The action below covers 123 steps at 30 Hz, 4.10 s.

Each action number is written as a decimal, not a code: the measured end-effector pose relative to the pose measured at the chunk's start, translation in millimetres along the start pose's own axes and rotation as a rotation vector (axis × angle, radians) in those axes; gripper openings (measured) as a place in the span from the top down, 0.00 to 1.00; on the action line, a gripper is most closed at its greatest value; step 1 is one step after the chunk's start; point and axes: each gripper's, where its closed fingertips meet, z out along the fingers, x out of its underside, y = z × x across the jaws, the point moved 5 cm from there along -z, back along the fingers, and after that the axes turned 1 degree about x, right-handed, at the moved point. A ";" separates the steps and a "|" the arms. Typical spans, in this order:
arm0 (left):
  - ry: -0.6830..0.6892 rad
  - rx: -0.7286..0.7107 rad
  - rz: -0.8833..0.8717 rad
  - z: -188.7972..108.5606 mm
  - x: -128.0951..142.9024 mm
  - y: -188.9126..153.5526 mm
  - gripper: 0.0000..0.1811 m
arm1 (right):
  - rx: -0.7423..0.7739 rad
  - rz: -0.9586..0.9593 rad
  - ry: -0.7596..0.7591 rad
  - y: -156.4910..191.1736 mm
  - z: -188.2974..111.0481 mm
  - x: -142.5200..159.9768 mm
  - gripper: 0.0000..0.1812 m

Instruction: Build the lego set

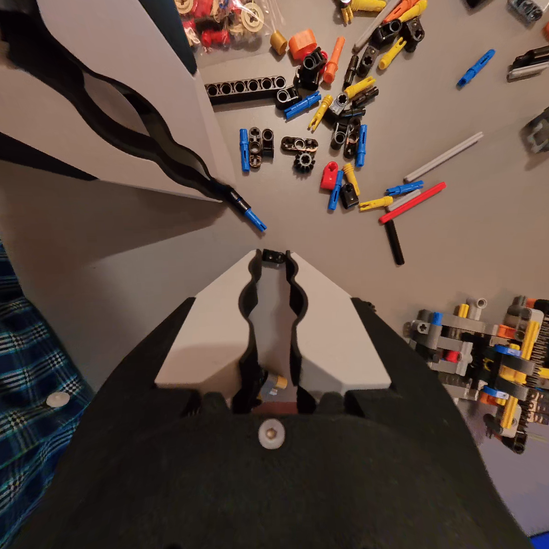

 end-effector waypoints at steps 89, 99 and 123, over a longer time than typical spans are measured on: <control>-0.060 0.108 0.205 10.6 -10.9 11.6 0.99 | -0.270 -0.622 -0.196 -16.2 5.0 -3.0 0.94; -0.068 0.067 0.169 10.9 -11.3 8.8 0.99 | -0.272 -0.533 -0.199 -17.2 5.8 -3.1 0.93; -0.048 0.055 0.164 12.7 -13.7 10.4 0.99 | -0.243 -0.529 -0.178 -24.3 3.5 0.8 0.94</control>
